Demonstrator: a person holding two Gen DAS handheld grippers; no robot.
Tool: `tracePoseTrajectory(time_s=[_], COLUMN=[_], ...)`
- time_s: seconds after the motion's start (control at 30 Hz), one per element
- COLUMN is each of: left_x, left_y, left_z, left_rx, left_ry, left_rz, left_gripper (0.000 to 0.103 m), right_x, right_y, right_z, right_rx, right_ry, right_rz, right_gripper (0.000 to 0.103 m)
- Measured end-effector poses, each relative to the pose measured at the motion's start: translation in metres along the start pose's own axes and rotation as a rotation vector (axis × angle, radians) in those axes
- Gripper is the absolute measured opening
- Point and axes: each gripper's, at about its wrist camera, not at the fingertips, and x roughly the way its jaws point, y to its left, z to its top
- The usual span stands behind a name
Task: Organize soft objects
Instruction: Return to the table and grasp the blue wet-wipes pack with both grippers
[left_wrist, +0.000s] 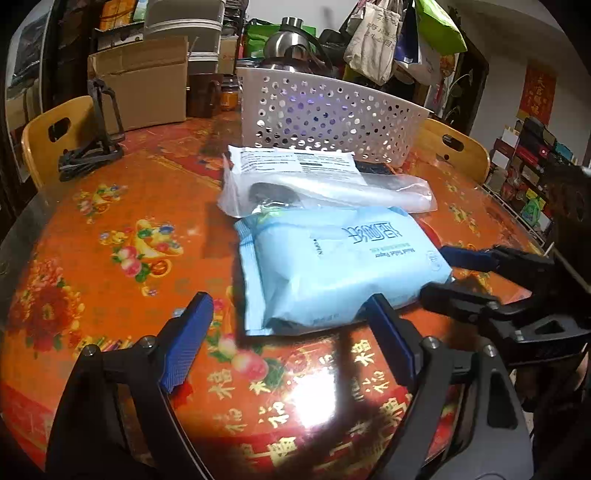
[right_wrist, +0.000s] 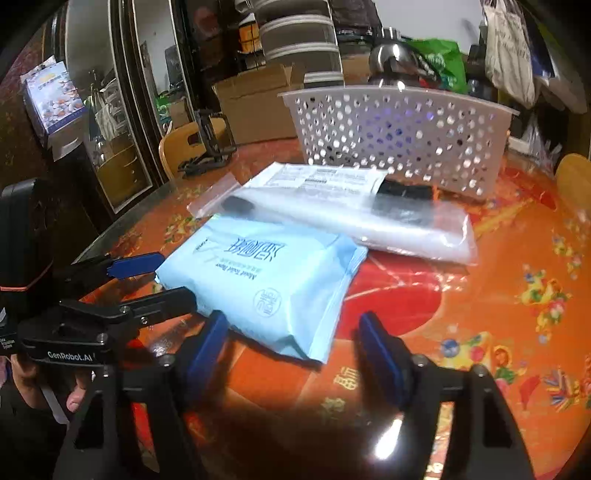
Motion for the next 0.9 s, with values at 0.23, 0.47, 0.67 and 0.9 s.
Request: tracePoseTrajectory(time_s=[0.23,0.47,0.67,0.9], left_x=[0.011,0.010,0.001,-0.013], left_y=[-0.012,-0.016,-0.020,-0.033], left_z=[0.009,0.009,0.006,0.002], left_rx=[0.025,0.013,0.010,0.025], left_ry=[0.015,-0.003,-0.013,-0.038], left_rz=[-0.037,-0.058,-0.063,-0.064], left_gripper=[0.071,0.053,0.046,0.045], right_x=[0.003,0.003,-0.005,-0.024], right_y=[0.006,0.005,0.006,0.009], right_z=[0.004,0.004,0.000,-0.009], right_rx=[-0.029,-0.034,-0.053,-0.081], right_ry=[0.028,0.032,0.010,-0.030], right_rz=[0.005,0.038,0.036,0.014], right_gripper=[0.058,0.039,0.032,0.029])
